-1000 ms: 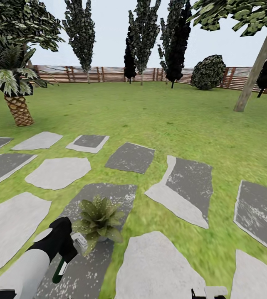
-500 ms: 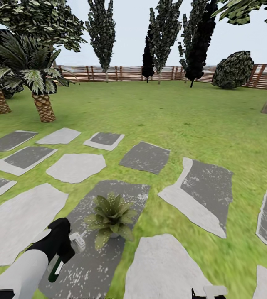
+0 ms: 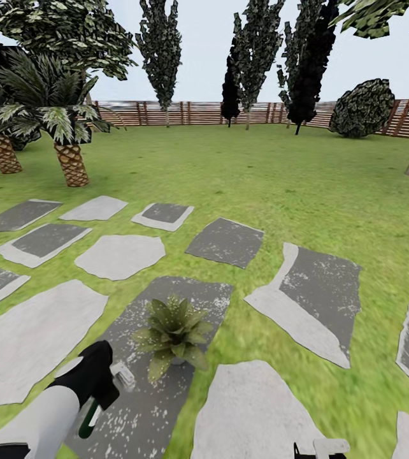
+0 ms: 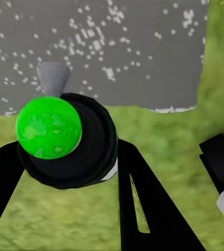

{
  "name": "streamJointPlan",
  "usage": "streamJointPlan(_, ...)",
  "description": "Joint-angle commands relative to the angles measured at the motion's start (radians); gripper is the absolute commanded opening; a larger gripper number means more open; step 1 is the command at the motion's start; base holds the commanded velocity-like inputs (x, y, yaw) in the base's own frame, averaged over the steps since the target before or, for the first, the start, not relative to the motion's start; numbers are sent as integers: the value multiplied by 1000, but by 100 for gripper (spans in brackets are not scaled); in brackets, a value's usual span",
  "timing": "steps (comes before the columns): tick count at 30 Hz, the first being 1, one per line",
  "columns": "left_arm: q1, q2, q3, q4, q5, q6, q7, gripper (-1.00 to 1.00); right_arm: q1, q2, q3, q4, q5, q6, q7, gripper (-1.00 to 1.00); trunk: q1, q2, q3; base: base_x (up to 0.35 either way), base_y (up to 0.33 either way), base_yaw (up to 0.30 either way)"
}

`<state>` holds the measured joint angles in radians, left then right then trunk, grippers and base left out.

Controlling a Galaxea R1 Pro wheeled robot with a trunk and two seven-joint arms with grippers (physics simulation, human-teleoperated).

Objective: Pick up the pesticide atomizer in the garden and spray insectifuge to fully cover both potted plants in the garden.

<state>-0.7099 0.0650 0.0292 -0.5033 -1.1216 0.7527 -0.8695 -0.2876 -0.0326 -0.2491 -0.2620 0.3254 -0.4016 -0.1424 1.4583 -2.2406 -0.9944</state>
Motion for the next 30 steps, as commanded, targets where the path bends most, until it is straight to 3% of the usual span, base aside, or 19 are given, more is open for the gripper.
streamJointPlan(1, 0, 0, 3, -4, -3, 3, -8, -100, -1, 0, -6, 1, 11, -3, -3, 100, 0, 0, -1, 0, -63, 0)
streamJointPlan(9, 0, 2, 6, -7, 2, 4, -8, -100, -1, 0, -6, 1, 11, -3, -3, 100, 0, 0, -1, 0, -242, 25)
streamJointPlan(17, -3, 1, 2, -15, 2, 7, -14, -100, -1, 0, -6, 1, 11, -3, -3, 100, 0, 0, -1, 0, -272, 260)
streamJointPlan(21, -10, -4, 2, -77, 3, 11, -18, -100, -1, 0, -6, 1, 11, -3, -3, 100, 0, 0, -1, 90, -265, 276)
streamJointPlan(30, -20, -11, -3, -100, -4, 14, -99, -100, -1, 0, -6, 1, 11, -3, -3, 100, 0, 0, -1, 190, -236, 168)
